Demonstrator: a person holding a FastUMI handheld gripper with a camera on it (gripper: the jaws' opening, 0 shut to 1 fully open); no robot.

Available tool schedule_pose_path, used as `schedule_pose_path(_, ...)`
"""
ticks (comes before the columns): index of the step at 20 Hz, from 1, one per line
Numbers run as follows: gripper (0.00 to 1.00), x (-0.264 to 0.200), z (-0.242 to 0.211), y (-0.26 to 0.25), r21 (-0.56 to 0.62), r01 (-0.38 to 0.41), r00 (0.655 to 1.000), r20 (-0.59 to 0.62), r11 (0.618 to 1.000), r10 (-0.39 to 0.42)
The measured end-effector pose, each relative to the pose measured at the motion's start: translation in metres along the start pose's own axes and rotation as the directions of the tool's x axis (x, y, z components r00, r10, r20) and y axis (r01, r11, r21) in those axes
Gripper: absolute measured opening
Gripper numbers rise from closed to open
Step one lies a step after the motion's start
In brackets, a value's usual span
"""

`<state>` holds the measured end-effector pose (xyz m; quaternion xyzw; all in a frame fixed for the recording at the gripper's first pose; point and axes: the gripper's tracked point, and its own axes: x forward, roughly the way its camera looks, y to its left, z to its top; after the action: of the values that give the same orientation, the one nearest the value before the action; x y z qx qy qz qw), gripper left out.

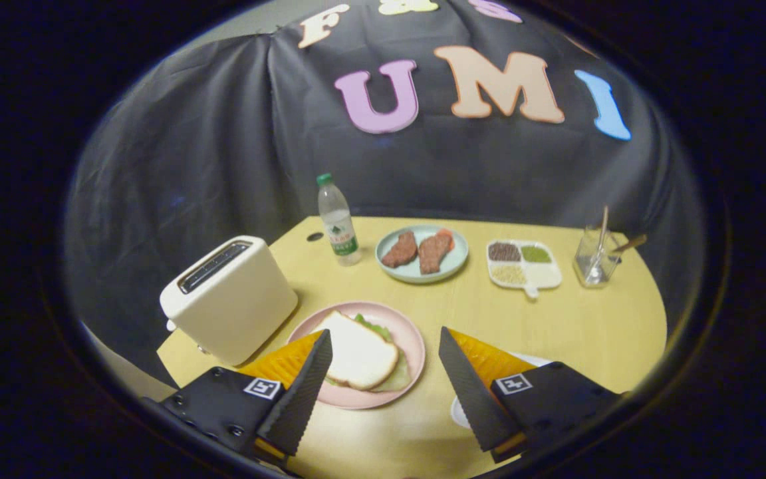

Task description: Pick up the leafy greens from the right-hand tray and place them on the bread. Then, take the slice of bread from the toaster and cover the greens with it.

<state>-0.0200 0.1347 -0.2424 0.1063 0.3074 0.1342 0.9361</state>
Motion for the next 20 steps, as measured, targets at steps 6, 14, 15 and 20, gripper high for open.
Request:
schedule_pose_path(6, 1.0, -0.057, 0.097, -0.012, -0.061, 0.09, 0.946, 0.318, 0.994, -0.066)
schedule_pose_path(14, 1.0, -0.112, 0.148, -0.018, -0.111, 0.196, 0.859, 0.499, 0.974, -0.116)
schedule_pose_path(15, 1.0, -0.113, 0.151, -0.017, -0.11, 0.199, 0.85, 0.514, 0.974, -0.116)
schedule_pose_path(20, 1.0, -0.116, 0.161, -0.01, -0.111, 0.192, 0.836, 0.538, 0.975, -0.104)
